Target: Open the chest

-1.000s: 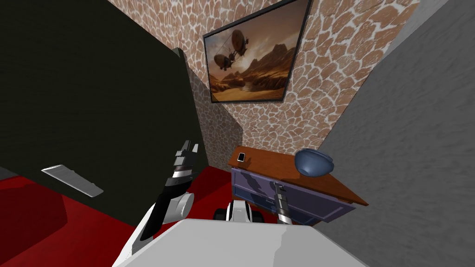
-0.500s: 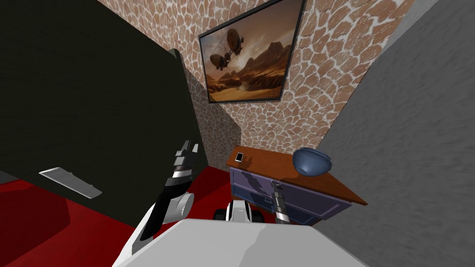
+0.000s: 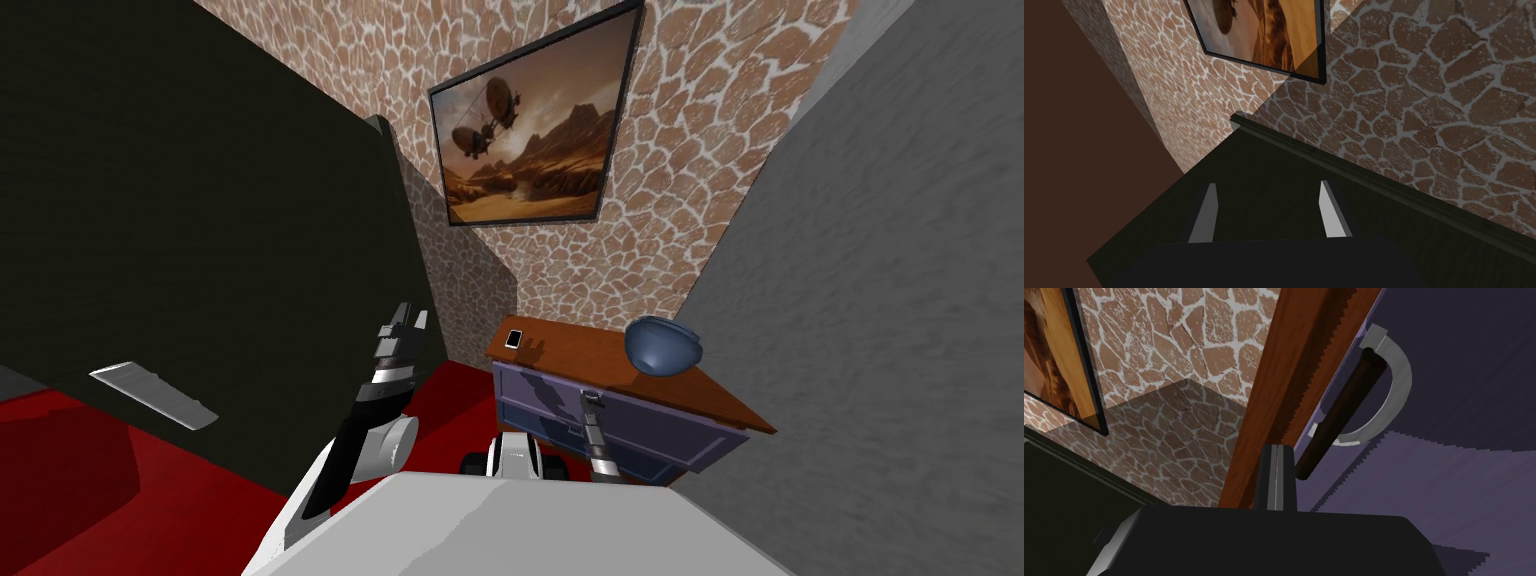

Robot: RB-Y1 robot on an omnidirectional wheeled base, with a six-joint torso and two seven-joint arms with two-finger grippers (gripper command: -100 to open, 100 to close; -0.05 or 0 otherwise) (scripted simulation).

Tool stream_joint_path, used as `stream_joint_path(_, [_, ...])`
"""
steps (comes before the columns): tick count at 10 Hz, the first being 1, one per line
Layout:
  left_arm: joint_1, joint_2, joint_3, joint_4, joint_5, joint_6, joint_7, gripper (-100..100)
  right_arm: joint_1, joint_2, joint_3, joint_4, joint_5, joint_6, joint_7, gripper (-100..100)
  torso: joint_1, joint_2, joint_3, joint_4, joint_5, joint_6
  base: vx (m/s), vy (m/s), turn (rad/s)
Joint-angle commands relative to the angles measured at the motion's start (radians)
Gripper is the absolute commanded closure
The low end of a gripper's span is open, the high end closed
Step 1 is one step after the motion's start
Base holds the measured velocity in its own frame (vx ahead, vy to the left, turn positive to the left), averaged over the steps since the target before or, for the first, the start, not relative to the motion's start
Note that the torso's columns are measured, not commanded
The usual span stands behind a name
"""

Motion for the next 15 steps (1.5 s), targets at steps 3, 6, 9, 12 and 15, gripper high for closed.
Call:
stream_joint_path(3, [0.000,0.000,0.000,0.000,0.000,0.000,0.000,0,-0.006,-0.011,0.004,-0.045,0.048,0.120,0.068,-100,-0.006,0.025,0.010,0.017,0.014,0.014,0.009,0.028,0.002])
stream_joint_path(6, [0.000,0.000,0.000,0.000,0.000,0.000,0.000,0,-0.017,-0.015,-0.001,-0.057,0.044,0.139,0.070,-100,-0.005,0.026,0.011,0.018,0.015,0.014,-0.004,0.001,-0.003])
stream_joint_path(9, [0.000,0.000,0.000,0.000,0.000,0.000,0.000,0,0.013,-0.002,0.013,-0.018,0.056,0.078,0.063,100,-0.005,0.024,0.009,0.017,0.015,0.014,-0.002,-0.010,0.013])
stream_joint_path(12, [0.000,0.000,0.000,0.000,0.000,0.000,0.000,0,0.029,0.017,0.006,-0.059,0.008,0.102,0.054,-100,-0.006,0.024,0.009,0.017,0.015,0.014,0.004,-0.027,-0.070])
stream_joint_path(15, [0.000,0.000,0.000,0.000,0.000,0.000,0.000,0,0.049,0.026,0.011,-0.101,-0.037,0.096,0.004,-100,-0.005,0.025,0.010,0.017,0.015,0.014,0.009,-0.048,-0.051])
